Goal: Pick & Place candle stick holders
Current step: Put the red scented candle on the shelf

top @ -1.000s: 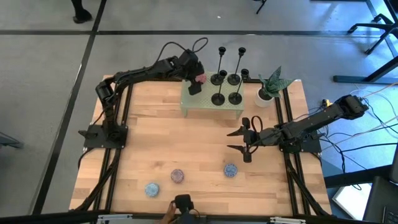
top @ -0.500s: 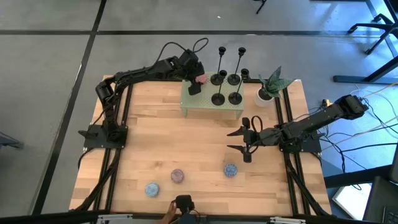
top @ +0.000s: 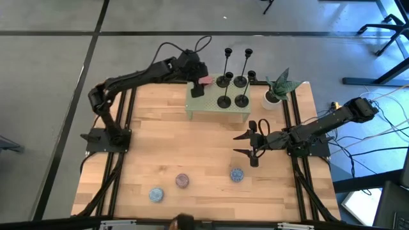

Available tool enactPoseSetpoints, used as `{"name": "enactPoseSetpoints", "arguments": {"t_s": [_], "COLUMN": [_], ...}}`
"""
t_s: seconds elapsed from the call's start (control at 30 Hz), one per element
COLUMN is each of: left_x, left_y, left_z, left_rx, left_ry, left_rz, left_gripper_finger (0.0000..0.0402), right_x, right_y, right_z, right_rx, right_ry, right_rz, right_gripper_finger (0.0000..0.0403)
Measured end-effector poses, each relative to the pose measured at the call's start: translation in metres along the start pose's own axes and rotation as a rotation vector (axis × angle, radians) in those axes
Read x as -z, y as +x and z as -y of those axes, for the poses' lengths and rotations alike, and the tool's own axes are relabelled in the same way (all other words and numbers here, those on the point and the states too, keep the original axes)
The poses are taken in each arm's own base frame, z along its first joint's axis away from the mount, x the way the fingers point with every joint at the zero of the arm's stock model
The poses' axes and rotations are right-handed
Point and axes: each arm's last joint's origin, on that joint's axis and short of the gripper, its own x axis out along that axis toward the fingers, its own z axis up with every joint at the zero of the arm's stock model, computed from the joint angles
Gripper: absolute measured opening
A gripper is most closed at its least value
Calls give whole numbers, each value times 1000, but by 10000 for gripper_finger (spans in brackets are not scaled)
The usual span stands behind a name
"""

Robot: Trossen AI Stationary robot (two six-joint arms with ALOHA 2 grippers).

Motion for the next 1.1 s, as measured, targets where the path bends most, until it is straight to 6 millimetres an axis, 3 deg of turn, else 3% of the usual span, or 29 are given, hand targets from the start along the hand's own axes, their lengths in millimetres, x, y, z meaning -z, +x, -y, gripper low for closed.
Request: {"name": "enactPoseSetpoints", "arguments": {"t_s": [0.13, 0.27, 0.47, 0.7, 1.1], "left_x": [-5, 3, 17, 29, 40], "left_y": [-40, -78, -112, -121, -117], "left_z": [20, 43, 92, 170, 282], "left_rx": [163, 393, 638, 623, 594], "left_ry": [-15, -94, -170, -89, -94], "left_rz": [-3, -106, -310, -374, -225], "left_gripper_finger": [327, 327, 327, 326, 326], "right_x": [0, -1, -4, -4, -4], "right_y": [0, 0, 0, 0, 0], "right_z": [0, 0, 0, 0, 0], "right_rx": [0, -1, -2, -3, -2], "right_ry": [4, 8, 18, 19, 12], "right_rz": [1, 11, 35, 41, 41], "right_gripper_finger": [225, 225, 225, 225, 225]}}
